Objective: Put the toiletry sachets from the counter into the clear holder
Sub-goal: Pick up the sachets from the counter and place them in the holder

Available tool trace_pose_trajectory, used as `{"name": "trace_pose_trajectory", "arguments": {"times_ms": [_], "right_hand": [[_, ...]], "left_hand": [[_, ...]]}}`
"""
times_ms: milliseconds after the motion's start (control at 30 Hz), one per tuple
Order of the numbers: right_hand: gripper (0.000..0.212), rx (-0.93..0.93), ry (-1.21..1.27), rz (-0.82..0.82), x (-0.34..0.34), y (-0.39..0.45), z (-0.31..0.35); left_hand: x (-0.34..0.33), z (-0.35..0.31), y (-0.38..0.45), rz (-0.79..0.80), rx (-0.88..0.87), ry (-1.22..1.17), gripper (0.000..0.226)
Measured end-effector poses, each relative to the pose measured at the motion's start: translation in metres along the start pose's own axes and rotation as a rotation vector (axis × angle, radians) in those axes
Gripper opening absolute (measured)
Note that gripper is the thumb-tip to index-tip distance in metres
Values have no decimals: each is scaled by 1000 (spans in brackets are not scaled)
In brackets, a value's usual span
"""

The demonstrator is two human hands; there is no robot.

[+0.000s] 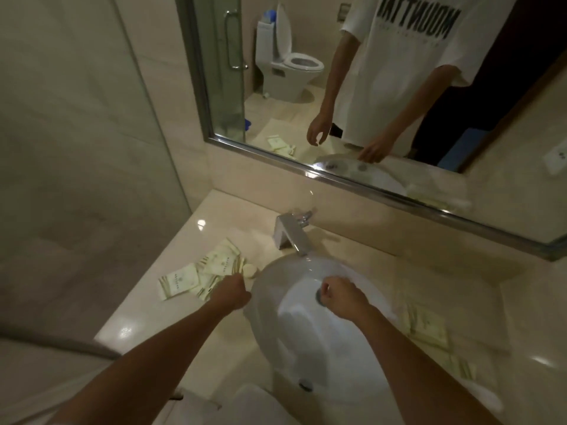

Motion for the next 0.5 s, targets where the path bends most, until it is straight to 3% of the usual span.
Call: {"name": "trace_pose_trajectory", "arguments": {"times_ms": [233,500], "right_hand": [[15,98,0,84,-18,29,75],[16,134,17,103,-32,61,136]], "left_hand": [[35,83,14,-53,68,75,35],[64,123,38,-109,67,204,42]]}}
Point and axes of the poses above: each hand's wrist, its own y-axis towards the middle knuckle, its own x-axis out of the back of the hand, z = x × y, the point moved 4 cm from there along y, towards the middle knuckle, and after that the axes turned 8 degrees about -y, right-handed, at the moved point
